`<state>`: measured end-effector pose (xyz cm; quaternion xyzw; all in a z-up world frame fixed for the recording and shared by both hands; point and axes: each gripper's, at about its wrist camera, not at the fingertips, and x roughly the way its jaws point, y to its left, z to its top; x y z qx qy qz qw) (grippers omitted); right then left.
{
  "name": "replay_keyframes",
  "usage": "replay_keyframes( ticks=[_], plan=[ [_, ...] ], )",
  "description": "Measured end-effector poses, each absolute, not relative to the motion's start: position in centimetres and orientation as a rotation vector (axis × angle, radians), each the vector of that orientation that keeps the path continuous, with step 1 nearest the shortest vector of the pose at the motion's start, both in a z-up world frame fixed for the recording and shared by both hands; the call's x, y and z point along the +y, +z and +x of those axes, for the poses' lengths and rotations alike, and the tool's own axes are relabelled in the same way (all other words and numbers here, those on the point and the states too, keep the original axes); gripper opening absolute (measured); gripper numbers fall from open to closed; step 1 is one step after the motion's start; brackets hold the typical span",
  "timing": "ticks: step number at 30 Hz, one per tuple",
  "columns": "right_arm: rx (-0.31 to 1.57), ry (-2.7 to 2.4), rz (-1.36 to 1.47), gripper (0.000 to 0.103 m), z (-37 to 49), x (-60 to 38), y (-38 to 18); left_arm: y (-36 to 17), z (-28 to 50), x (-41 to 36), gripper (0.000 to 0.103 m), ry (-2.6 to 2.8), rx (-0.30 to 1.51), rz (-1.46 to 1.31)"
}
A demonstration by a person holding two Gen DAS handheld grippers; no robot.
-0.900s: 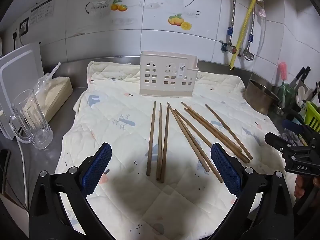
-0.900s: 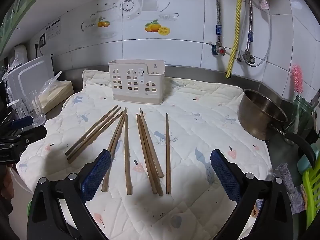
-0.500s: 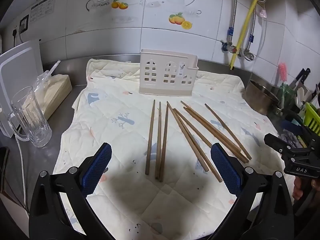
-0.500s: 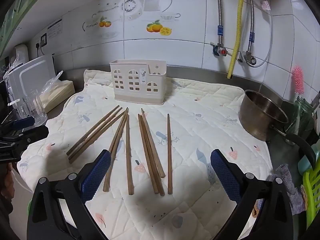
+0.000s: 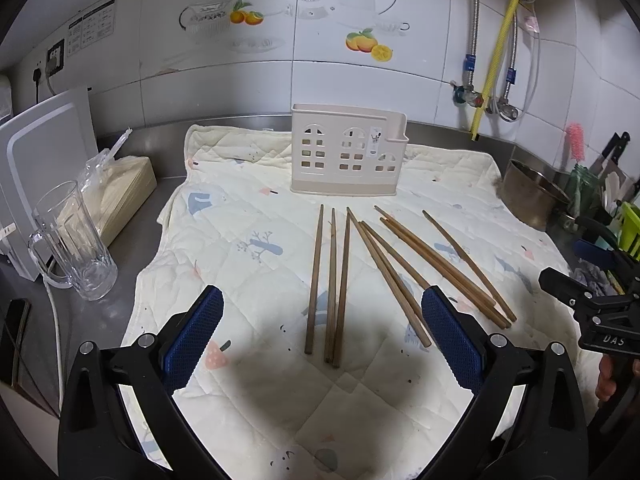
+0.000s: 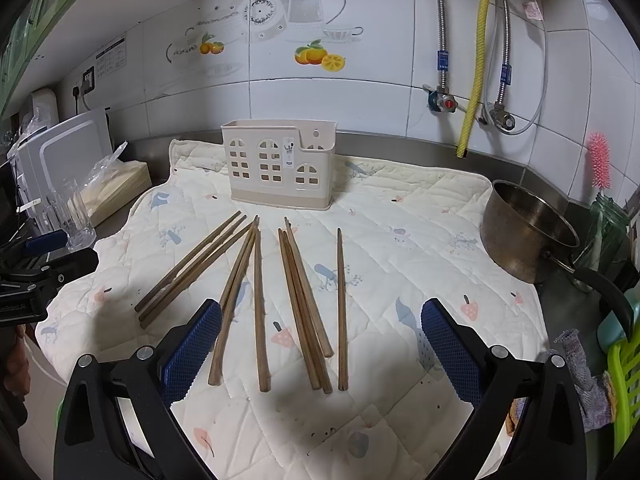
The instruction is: Organize utensils
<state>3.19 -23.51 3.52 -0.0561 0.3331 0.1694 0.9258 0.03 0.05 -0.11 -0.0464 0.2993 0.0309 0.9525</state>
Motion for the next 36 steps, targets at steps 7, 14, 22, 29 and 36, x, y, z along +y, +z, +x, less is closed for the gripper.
replay_keyframes(
  ticks=[7,14,22,29,36],
  plan=[
    [0.684,0.349,-0.113,0.097,3.28,-23.56,3.56,-0.14,0.1,0.1,0.098,0.063,0.61,-0.09],
    [0.684,0.351,-0.11,0.097,3.25,-23.47,3.53,-0.23,0.22,-0.04,0.098,0.07,0.613,-0.085],
    [0.685,0.353,-0.111,0.097,3.29,-23.18,3.54,-0.25,0.31,-0.1,0.098,0.073,0.616,-0.082],
    [0.685,0.353,-0.112,0.097,3.29,-23.15,3.49,-0.27,0.46,0.0,0.098,0.078,0.617,-0.087],
    [0.686,0.352,-0.111,0.097,3.26,-23.07,3.46,-0.28,0.51,0.04,0.098,0.079,0.617,-0.088]
  ],
)
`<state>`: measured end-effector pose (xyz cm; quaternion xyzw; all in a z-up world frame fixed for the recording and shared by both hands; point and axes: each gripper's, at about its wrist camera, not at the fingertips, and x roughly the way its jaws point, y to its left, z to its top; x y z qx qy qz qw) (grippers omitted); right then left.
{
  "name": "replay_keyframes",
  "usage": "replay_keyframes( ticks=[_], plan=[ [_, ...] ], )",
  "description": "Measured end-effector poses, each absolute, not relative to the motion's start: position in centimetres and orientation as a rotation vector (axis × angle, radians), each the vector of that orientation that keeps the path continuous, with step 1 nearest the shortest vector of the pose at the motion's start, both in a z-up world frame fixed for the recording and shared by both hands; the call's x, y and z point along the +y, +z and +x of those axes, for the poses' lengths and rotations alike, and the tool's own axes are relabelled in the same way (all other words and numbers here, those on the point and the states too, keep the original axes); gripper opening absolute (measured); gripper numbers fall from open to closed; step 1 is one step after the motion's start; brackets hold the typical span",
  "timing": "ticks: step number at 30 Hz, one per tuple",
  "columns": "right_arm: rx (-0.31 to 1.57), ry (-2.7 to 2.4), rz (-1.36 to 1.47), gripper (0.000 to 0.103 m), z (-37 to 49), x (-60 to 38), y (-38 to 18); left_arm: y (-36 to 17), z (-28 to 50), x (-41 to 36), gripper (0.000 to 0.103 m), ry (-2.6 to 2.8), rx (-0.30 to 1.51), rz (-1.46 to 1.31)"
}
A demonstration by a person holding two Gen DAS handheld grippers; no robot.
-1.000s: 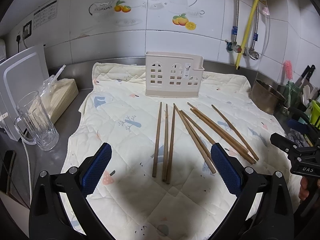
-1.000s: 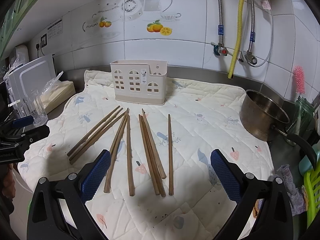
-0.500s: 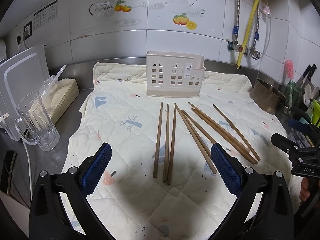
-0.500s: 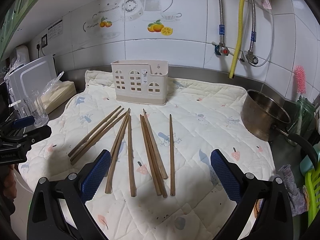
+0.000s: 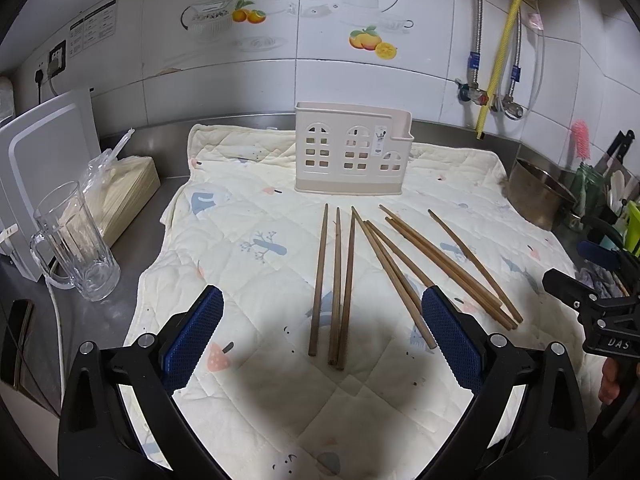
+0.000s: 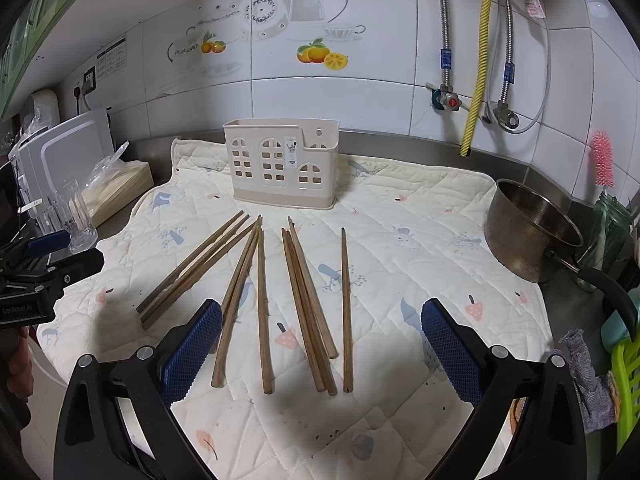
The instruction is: Organize utensils
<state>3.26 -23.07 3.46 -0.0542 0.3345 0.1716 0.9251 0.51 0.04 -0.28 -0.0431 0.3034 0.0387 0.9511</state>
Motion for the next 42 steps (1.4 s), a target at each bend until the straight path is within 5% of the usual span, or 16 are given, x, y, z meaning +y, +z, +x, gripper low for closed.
replay_keyframes(
  ticks=[42],
  plan=[
    [0.702,0.367,-0.098,0.096,4.0,-22.6,2.6,-0.6,1.7,1.4,0.097,0.077,0.619,-0.128]
  ],
)
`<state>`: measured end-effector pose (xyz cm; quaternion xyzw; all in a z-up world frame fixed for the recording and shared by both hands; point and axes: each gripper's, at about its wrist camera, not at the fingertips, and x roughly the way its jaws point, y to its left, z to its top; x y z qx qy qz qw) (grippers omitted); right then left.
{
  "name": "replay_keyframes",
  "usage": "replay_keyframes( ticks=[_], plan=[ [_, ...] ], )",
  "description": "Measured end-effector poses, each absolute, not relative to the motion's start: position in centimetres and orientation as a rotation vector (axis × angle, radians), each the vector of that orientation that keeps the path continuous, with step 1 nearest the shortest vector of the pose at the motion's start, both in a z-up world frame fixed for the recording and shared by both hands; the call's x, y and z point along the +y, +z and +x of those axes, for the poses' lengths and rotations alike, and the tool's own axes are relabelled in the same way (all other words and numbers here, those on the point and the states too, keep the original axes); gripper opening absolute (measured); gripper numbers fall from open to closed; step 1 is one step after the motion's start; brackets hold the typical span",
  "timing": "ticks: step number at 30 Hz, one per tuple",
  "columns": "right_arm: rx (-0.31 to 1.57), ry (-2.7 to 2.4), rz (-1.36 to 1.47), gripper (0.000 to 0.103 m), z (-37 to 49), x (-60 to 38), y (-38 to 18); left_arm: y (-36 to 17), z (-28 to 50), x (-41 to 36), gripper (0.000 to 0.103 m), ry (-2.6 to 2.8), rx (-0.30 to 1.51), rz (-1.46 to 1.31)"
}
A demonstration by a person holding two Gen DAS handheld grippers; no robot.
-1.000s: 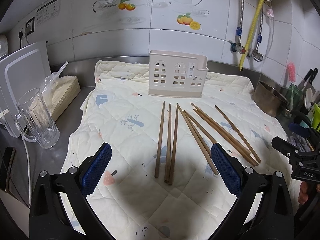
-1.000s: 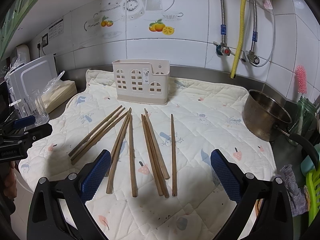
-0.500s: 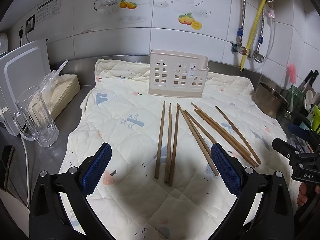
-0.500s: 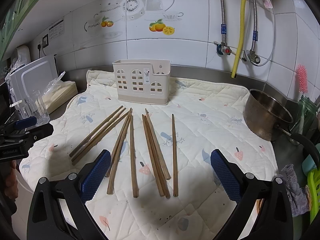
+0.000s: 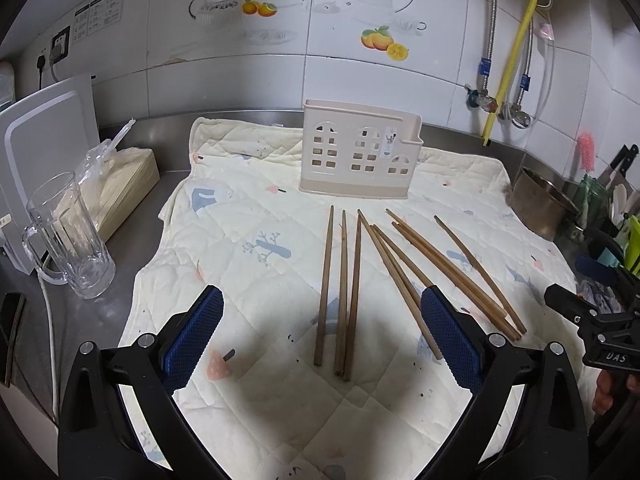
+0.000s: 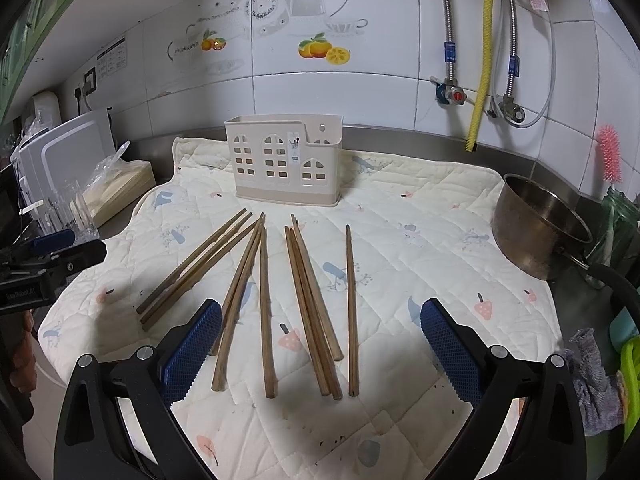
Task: Organize utensils
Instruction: 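Lower the left tool and close it on one wooden chopstick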
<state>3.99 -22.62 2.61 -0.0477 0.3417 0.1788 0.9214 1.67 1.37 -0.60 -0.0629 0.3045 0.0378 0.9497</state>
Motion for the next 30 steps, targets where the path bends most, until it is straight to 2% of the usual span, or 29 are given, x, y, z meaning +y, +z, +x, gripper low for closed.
replay_keyframes(
  ticks=[2,10,12,14,21,30],
  plan=[
    [0.705,0.368,-0.096,0.096,4.2,-22.7,2.5,-0.6,1.8,1.5,0.096,0.074,0.619,-0.128],
    [0.734,0.351,-0.099,0.095,5.3,-23.5,1.3,-1.2,3.1,2.9,0.074,0.033,0.646,-0.16],
    [0.749,0.345,-0.097,0.094,5.7,-23.8,0.8,-1.4,3.5,3.1,0.073,0.023,0.654,-0.162],
    [0.763,0.351,-0.092,0.083,6.0,-24.0,0.5,-1.7,3.7,3.1,0.07,0.011,0.661,-0.16],
    [0.815,0.349,-0.083,0.072,7.5,-24.4,-1.1,-2.7,4.7,3.3,0.059,-0.017,0.697,-0.157],
    [0.875,0.358,-0.063,0.049,9.1,-24.5,-2.9,-4.4,6.5,3.5,0.046,-0.065,0.769,-0.162]
  ],
)
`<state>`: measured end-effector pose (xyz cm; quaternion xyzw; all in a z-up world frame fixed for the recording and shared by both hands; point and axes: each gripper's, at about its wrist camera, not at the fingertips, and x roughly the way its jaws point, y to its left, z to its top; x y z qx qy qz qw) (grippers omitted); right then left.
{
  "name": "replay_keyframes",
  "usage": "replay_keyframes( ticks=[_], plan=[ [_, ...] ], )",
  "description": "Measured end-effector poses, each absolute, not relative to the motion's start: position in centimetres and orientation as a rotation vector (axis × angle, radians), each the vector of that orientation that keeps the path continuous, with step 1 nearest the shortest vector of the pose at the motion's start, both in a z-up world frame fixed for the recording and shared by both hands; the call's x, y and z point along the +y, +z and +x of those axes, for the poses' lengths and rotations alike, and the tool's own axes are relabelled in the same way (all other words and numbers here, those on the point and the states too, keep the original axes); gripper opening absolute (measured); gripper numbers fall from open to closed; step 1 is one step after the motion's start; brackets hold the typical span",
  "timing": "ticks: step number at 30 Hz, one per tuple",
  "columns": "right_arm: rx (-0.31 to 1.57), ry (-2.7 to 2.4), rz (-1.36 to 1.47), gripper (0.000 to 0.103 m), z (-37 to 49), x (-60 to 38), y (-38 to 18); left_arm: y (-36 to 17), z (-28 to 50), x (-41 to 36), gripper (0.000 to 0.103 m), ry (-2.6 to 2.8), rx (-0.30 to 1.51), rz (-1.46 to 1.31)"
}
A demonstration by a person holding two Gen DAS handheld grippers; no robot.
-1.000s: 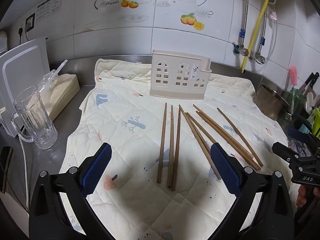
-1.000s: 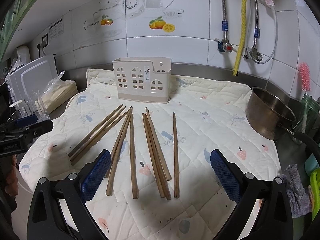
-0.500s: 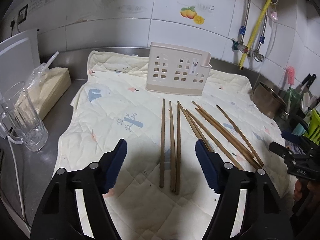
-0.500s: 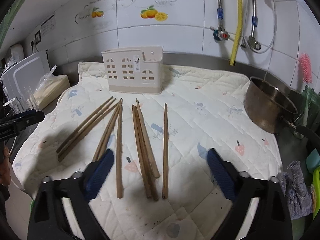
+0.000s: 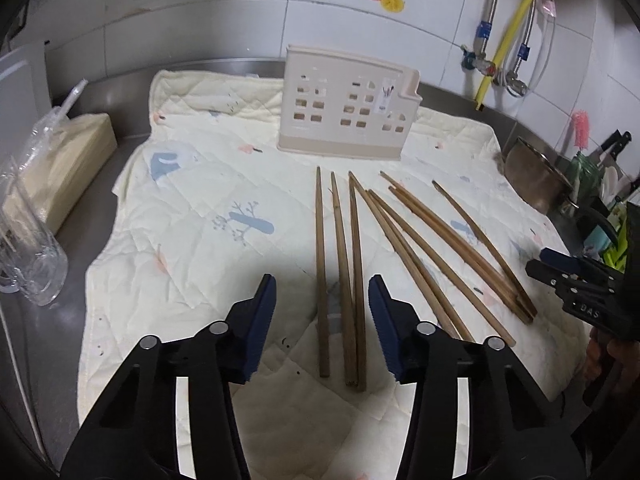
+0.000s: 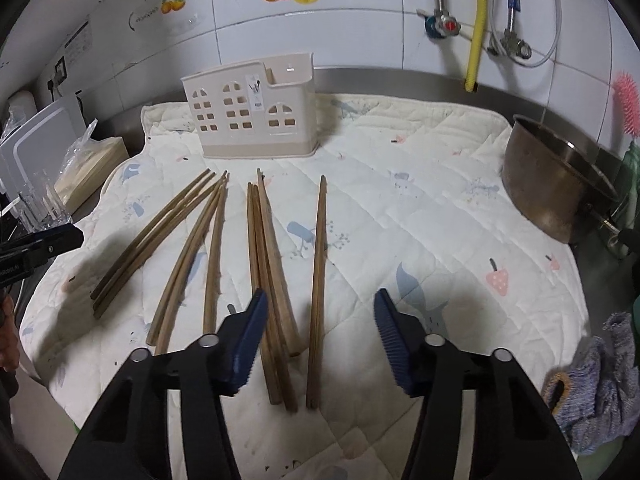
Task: Organize utensils
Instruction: 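Lower the left tool and close it on one wooden chopstick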
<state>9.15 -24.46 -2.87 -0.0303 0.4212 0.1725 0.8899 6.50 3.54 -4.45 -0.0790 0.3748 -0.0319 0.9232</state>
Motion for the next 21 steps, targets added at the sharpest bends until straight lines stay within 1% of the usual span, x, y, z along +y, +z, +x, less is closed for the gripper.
replay_keyframes(
  ticks=[2,4,5,8,13,21],
  plan=[
    [0.889,0.365,-0.065,0.041,9.4,-24.3,-3.4,-4.8,6.7,3.4,0.043,-0.085,0.781,-0.166],
    [0.898,0.367,-0.071,0.039,9.6,-24.1,-3.8,-5.2,7.0,3.3,0.04,-0.095,0.792,-0.162],
    [0.903,0.369,-0.073,0.035,9.7,-24.0,-4.0,-5.5,7.2,3.2,0.04,-0.098,0.803,-0.159],
    [0.918,0.377,-0.072,0.029,9.9,-23.9,-4.4,-6.0,7.8,3.0,0.035,-0.114,0.821,-0.155],
    [0.931,0.379,-0.079,0.025,10.2,-23.7,-4.9,-6.9,9.2,2.7,0.023,-0.134,0.854,-0.149],
    [0.945,0.378,-0.079,0.02,10.6,-23.5,-5.4,-8.1,11.4,2.8,0.017,-0.119,0.894,-0.131]
  ],
)
